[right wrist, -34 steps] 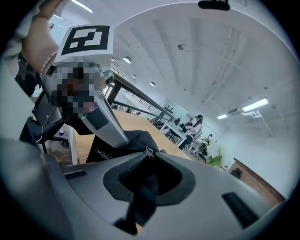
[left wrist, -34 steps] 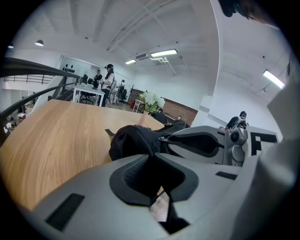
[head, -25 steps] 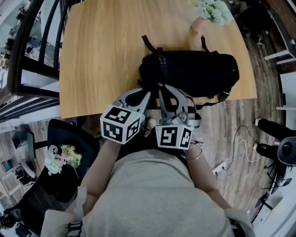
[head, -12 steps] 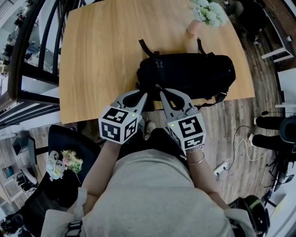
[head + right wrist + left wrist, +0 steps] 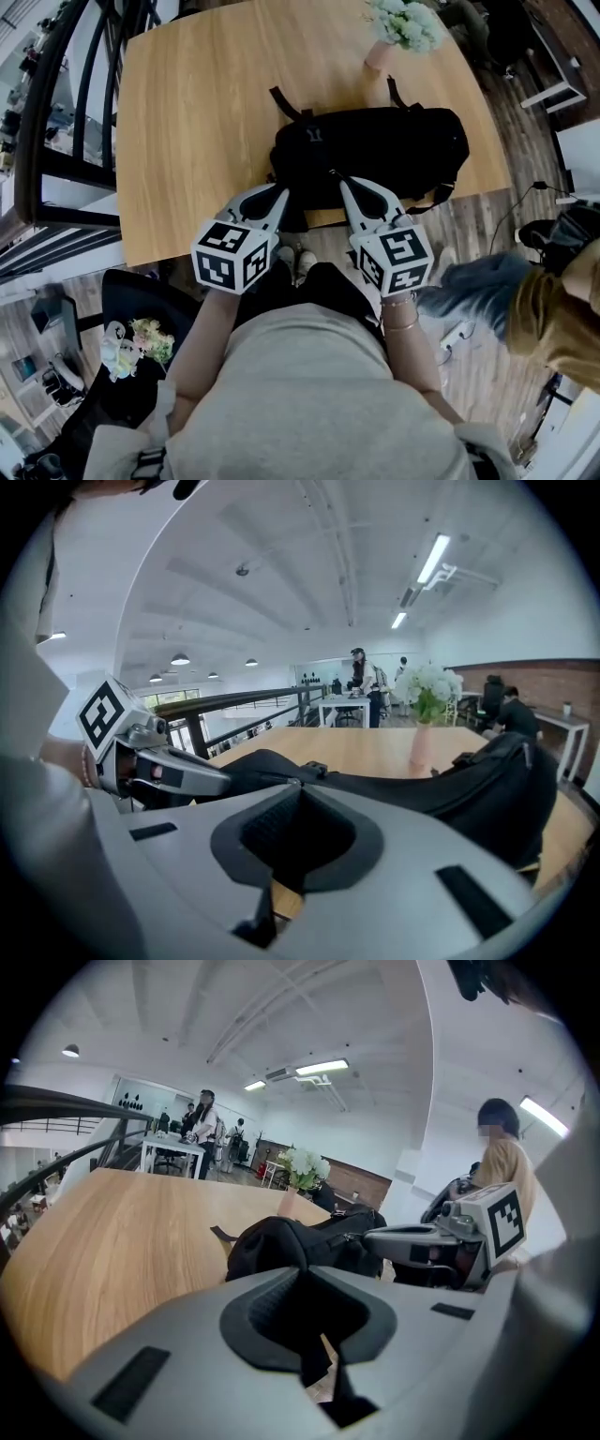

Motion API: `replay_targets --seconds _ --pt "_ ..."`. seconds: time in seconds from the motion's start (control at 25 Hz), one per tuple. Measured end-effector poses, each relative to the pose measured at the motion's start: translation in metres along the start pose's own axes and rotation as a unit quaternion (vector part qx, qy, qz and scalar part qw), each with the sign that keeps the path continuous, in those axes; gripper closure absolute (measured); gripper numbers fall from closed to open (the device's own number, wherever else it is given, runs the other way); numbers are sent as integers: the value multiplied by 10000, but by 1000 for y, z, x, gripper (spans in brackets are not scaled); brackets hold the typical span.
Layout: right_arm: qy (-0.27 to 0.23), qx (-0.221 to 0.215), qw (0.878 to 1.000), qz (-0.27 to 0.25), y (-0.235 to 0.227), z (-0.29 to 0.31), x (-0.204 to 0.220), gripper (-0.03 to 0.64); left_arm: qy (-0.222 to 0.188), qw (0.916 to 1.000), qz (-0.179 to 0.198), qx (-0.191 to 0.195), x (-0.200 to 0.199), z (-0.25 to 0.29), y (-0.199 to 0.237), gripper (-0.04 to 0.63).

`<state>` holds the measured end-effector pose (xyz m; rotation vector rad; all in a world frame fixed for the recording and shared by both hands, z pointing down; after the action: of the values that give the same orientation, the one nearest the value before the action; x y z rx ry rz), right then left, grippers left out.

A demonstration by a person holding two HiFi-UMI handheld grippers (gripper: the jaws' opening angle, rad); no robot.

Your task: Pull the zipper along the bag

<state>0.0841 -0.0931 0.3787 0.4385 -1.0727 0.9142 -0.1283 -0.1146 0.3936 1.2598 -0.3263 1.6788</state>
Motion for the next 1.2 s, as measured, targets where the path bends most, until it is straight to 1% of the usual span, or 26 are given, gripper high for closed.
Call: replay_targets --seconds 0.24,0.4,0.6,0.8,0.88,1.0,1.2 --pt "-9 484 9987 183 -17 -8 5 603 -5 10000 23 27 -2 -1 4 555" --pt "2 748 9971 171 -23 -12 4 602 -22 10000 17 57 -3 -2 7 555" --pt "-5 910 9958 113 -32 -13 0 601 -130 9999 -60 -10 -4 -3 12 555" --pt "-22 1007 9949 104 -50 -19 1 600 -219 9994 -120 -255 -5 -4 12 555" --pt "-40 1000 9949 148 -57 -24 3 602 -245 9988 -202 -382 -4 -6 12 554" --pt "-26 816 9966 107 -62 -27 4 601 -267 9976 -246 -589 -2 -9 7 552" --pt "-149 383 9991 83 -67 -33 4 607 -75 9963 -7 -856 1 -8 -11 552"
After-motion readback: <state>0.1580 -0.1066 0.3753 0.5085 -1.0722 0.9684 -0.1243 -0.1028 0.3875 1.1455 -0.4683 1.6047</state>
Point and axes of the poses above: the fingertips, and each gripper's own axes: z forward along the fingers, y to its left, x out of its underside, the point moved 10 cm from there along -z, backward along the fingers, and after that the axes turned 7 degrees about -x, right-handed, at the moved point
